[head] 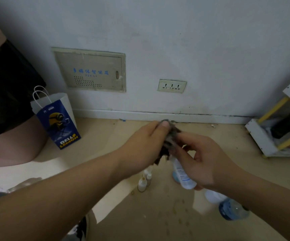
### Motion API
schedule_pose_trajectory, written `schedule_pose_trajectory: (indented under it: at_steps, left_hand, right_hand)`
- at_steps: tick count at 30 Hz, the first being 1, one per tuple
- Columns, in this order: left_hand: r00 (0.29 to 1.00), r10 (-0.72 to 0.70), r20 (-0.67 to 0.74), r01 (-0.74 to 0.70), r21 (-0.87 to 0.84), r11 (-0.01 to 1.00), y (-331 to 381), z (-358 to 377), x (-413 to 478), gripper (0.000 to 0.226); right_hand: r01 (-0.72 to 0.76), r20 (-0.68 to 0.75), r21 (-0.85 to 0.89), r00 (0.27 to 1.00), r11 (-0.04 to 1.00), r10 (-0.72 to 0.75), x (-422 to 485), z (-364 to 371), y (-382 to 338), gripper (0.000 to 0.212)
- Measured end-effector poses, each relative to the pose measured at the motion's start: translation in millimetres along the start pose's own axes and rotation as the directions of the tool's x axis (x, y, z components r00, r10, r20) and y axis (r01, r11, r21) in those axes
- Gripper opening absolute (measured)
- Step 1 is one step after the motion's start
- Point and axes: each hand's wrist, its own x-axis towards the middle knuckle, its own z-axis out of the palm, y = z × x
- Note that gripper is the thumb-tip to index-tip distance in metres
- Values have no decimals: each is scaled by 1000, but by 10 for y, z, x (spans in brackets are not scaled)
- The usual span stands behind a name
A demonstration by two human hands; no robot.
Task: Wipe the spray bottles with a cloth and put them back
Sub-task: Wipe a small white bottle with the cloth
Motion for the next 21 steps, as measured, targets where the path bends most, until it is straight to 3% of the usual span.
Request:
schedule_pose_trajectory:
  at_steps: [3, 5, 7, 10, 13, 16, 18, 21]
  left_hand:
    - [931, -347, 115, 358, -98, 928, 0, -57, 5, 48]
    - [915, -395, 88, 404, -195, 894, 7, -57, 1, 44]
    - [930, -368, -20, 344, -312, 886, 35, -72, 52, 39]
    - [967, -193, -168, 151, -234, 961, 63, -89, 79, 44]
    - [993, 110, -40, -110, -14, 994, 11, 26, -37, 40]
    - [956, 267, 124, -290, 236, 928, -100, 160, -95, 19]
    - [948, 298, 111, -317, 269, 909, -151, 184, -84, 26]
    - [974, 216, 66, -223, 144, 964, -182, 127, -42, 32]
  right_hand:
    - [-41, -68, 51, 997, 998, 45, 35, -41, -36, 13]
    - [-123, -100, 147, 985, 981, 138, 58, -80, -38, 11]
    - [-188, -95, 205, 973, 960, 211, 67, -99, 10, 12]
    - [-242, -116, 250, 954, 938, 277, 91, -125, 45, 14]
    - [-272, -106, 275, 945, 922, 311, 132, -149, 35, 21]
    - [-277, -126, 301, 937, 913, 326, 150, -133, 21, 26]
    - [-272, -132, 311, 937, 910, 325, 140, -112, -10, 24]
    - [-249, -159, 315, 937, 916, 310, 144, -152, -42, 16]
